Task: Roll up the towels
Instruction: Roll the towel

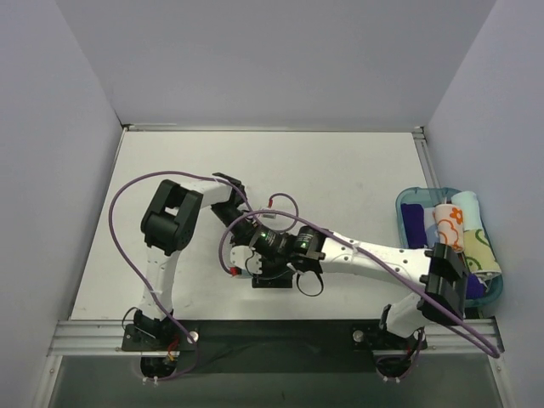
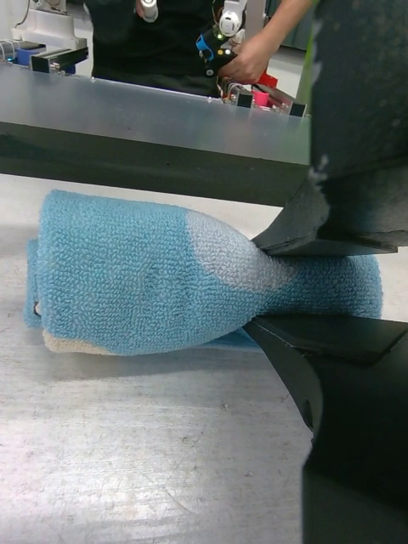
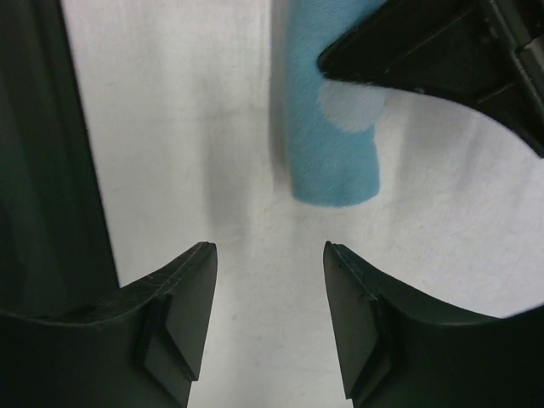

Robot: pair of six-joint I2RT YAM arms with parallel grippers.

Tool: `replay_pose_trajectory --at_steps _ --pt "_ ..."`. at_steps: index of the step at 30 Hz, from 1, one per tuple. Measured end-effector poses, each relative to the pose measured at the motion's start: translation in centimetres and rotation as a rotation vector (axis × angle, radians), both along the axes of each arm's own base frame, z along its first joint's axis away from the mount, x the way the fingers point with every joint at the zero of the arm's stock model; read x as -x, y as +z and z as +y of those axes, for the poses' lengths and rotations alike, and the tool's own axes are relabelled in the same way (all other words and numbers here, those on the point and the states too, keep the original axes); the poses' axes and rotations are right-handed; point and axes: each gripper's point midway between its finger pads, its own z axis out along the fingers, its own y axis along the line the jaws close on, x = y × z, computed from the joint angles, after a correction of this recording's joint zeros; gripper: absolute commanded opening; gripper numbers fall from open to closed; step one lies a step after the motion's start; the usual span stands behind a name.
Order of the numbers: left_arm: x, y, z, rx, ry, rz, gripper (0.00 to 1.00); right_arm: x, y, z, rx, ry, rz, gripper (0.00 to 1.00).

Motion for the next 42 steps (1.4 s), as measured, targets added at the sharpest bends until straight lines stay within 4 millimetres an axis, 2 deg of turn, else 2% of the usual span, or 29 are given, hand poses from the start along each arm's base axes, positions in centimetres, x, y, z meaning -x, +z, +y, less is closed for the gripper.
replay_pose_trajectory --at_steps 5,10,21,28,31,34,35,36,37,38,40,41,42 --pt "0.2 0.0 0.1 -0.007 0.0 0.015 0.2 -2.8 -2.3 2.6 0.0 -0.042 -0.089 0.6" --pt "0.3 0.0 0.2 -0.017 0.0 0.033 0.22 -4.5 -4.0 4.5 -0.038 -0.051 -0.149 0.61" --pt "0.1 -0.1 0.3 -0.043 -0.001 0.1 0.23 -4.8 -8.3 4.8 -0.018 -0.018 -0.165 0.61" --pt "-0.1 -0.3 0.3 -0.045 -0.014 0.156 0.23 -5.4 -9.1 5.1 -0.02 -0.018 -0.191 0.57" --pt "-0.3 -0.4 0.4 -0.041 -0.014 0.17 0.24 -5.6 -9.3 5.1 -0.026 -0.017 -0.201 0.5" --pt "-0.4 -0.4 0.4 -0.036 -0.014 0.171 0.27 -5.9 -9.5 5.1 -0.031 -0.017 -0.205 0.32" --pt "-0.4 -0.4 0.5 -0.035 -0.014 0.171 0.27 -5.9 -9.6 5.1 -0.036 -0.02 -0.201 0.21" --pt "-0.4 -0.4 0.5 -0.034 -0.014 0.17 0.29 -6.0 -9.6 5.1 -0.039 -0.018 -0.201 0.17" --pt "-0.5 -0.4 0.6 -0.034 -0.012 0.169 0.33 -6.1 -9.6 5.2 -0.045 -0.02 -0.196 0.13" --pt "-0.6 -0.4 0.7 -0.034 -0.008 0.17 0.44 -6.2 -9.6 5.2 -0.05 -0.021 -0.19 0.07" --pt "-0.7 -0.4 1.0 -0.033 0.008 0.174 0.51 -6.1 -9.6 5.4 -0.066 -0.017 -0.165 0.02" --pt "-0.9 -0.4 1.2 -0.03 0.019 0.172 0.59 -6.0 -9.6 5.5 -0.075 -0.013 -0.153 0.0" --pt "-1.1 -0.4 1.4 -0.025 0.031 0.163 0.62 -6.0 -9.5 5.7 -0.084 -0.012 -0.141 0.0"
